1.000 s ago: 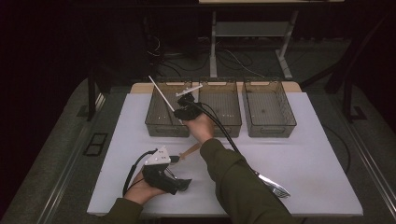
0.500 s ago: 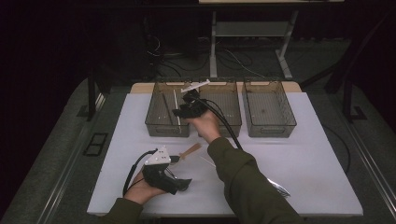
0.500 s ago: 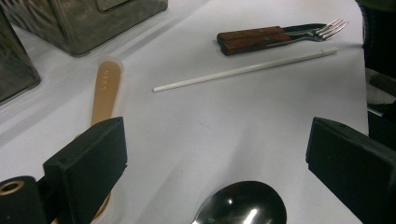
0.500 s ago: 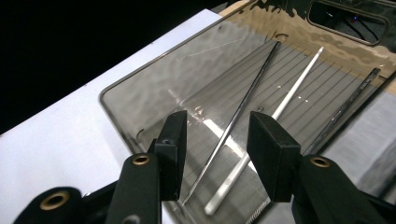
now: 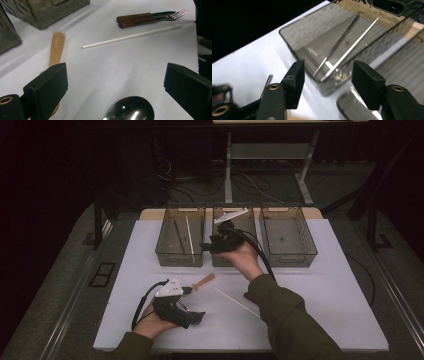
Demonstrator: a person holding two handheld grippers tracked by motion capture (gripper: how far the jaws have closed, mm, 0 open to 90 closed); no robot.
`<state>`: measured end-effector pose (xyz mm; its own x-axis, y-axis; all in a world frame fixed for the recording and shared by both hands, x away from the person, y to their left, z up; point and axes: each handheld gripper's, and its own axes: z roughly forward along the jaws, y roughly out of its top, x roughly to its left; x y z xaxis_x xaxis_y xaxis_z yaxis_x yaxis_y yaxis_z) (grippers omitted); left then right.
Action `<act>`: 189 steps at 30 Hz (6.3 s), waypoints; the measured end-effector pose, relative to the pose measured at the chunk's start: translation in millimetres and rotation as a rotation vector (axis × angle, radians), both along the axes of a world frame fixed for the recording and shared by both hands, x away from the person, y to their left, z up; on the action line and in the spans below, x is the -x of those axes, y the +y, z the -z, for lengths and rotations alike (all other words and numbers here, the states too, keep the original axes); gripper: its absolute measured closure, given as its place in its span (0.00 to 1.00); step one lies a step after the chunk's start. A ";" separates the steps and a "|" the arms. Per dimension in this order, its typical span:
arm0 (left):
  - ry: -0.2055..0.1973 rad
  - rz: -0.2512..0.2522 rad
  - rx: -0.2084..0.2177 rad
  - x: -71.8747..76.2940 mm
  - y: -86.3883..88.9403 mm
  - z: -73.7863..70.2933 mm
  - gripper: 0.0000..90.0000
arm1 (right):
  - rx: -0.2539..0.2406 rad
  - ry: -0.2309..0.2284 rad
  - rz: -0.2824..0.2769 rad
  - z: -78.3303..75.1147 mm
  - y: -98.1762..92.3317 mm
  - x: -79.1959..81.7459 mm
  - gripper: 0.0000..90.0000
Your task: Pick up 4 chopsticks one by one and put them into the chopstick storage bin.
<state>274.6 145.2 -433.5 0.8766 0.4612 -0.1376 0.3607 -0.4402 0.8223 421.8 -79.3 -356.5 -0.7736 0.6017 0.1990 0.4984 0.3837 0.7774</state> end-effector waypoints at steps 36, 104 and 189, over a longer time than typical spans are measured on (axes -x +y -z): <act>0.003 -0.018 -0.005 4.0 11.5 4.3 0.00 | 0.005 -0.014 -0.086 20.0 -131.3 89.7 0.43; 0.004 -0.002 -0.029 4.3 4.9 4.7 0.01 | 0.560 0.184 -0.216 66.0 -96.3 149.2 0.93; -0.006 -0.013 -0.004 3.2 7.2 3.6 0.00 | -0.077 -0.088 -0.033 -6.5 -50.4 55.7 0.94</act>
<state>271.4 152.3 -437.1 0.8714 0.4728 -0.1309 0.3617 -0.4389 0.8225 366.1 -129.6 -350.0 -0.8094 0.5609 0.1742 0.4150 0.3363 0.8453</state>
